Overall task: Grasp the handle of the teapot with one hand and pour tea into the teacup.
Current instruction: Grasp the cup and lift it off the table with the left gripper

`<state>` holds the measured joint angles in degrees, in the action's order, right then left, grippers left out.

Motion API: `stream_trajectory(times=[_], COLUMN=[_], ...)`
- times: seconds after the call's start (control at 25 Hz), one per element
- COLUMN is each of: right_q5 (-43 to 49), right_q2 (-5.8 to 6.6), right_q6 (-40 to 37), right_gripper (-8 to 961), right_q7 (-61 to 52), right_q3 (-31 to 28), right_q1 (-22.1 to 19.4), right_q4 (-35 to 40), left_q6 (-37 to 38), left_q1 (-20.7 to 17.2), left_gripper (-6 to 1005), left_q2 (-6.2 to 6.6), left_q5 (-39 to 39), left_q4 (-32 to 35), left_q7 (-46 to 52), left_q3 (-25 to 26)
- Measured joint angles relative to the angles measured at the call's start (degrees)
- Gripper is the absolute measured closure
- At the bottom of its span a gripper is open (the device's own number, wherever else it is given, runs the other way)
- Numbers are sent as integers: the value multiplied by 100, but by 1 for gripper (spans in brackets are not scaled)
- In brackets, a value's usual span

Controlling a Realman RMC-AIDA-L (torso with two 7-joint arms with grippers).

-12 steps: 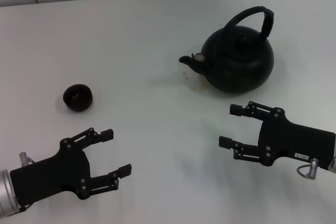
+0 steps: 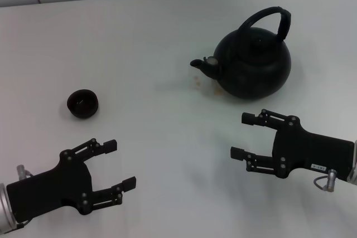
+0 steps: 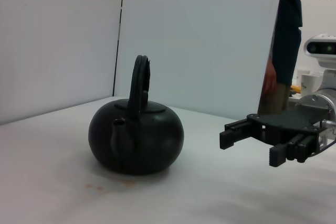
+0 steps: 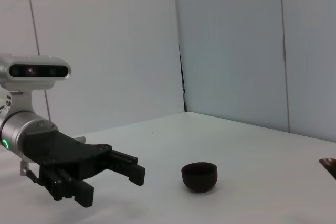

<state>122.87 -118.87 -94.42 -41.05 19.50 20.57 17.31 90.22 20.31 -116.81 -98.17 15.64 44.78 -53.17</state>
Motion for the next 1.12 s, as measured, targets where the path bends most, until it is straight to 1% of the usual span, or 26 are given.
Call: stream_trajectory(times=[0.36,1.12], right_q5=[0,0], right_q2=[5,5], right_q6=[3,-7], right_gripper=[176,176], right_q7=[-5,-8], right_q3=[2,1], right_q1=[0,26], right_q4=[0,0], left_q6=[42,40], left_q1=[-1,35], left_gripper=[141,142], left_q2=[18,-8], left_q5=[35,45], left_q4=[45,70], left_q7=[-4,1], left_q3=[9,26])
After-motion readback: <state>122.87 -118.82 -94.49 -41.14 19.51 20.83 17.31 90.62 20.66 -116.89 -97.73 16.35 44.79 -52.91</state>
